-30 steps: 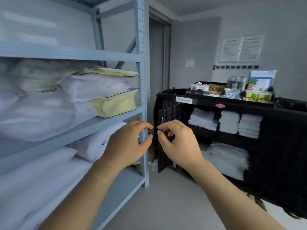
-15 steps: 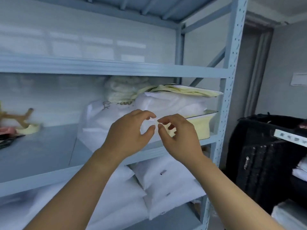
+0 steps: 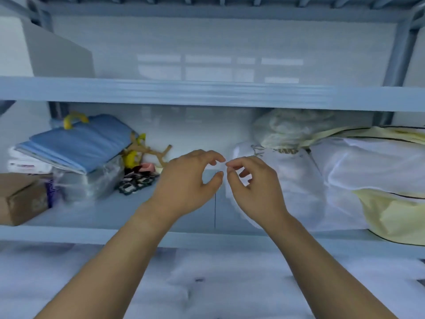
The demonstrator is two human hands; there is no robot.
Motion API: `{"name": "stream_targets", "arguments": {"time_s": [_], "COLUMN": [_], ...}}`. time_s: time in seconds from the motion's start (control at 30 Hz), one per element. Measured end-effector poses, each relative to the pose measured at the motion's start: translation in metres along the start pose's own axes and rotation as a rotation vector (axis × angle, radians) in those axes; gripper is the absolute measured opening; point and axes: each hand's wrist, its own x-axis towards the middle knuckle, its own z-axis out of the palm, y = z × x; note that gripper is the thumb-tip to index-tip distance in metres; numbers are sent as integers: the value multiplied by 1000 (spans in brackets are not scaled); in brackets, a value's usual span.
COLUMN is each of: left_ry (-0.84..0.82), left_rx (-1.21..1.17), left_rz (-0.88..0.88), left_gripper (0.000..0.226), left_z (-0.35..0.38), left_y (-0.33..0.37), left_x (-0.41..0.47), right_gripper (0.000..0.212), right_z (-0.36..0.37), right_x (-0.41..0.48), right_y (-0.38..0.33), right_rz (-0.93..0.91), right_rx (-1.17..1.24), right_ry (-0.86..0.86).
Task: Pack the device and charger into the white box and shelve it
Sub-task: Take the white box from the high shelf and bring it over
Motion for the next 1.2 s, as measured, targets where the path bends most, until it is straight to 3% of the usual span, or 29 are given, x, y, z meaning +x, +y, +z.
{"name": "stream_targets", "arguments": {"time_s": [0.4,0.57,0.87,1.2], "left_ry": [0,32,278,286], "left_rx": [124,155,273,268], "left_rz": [-61,-100,-114,10], "left_gripper": [27,32,34,32], "left_z": [-91,-113,-154,-204], "left_y": [-162,-197,-256,-349], "left_x": [-4,1,14,39], "right_gripper": [9,8,12,11], "right_z": [183,216,269,336], "right_x": [57,82,131,173], "right_y": [-81,-93,-138,-192], "right_rz": [-41,-91,-283,-331], "right_rx": [154,185,256,247], "right_ry": [1,-28,-42,71]}}
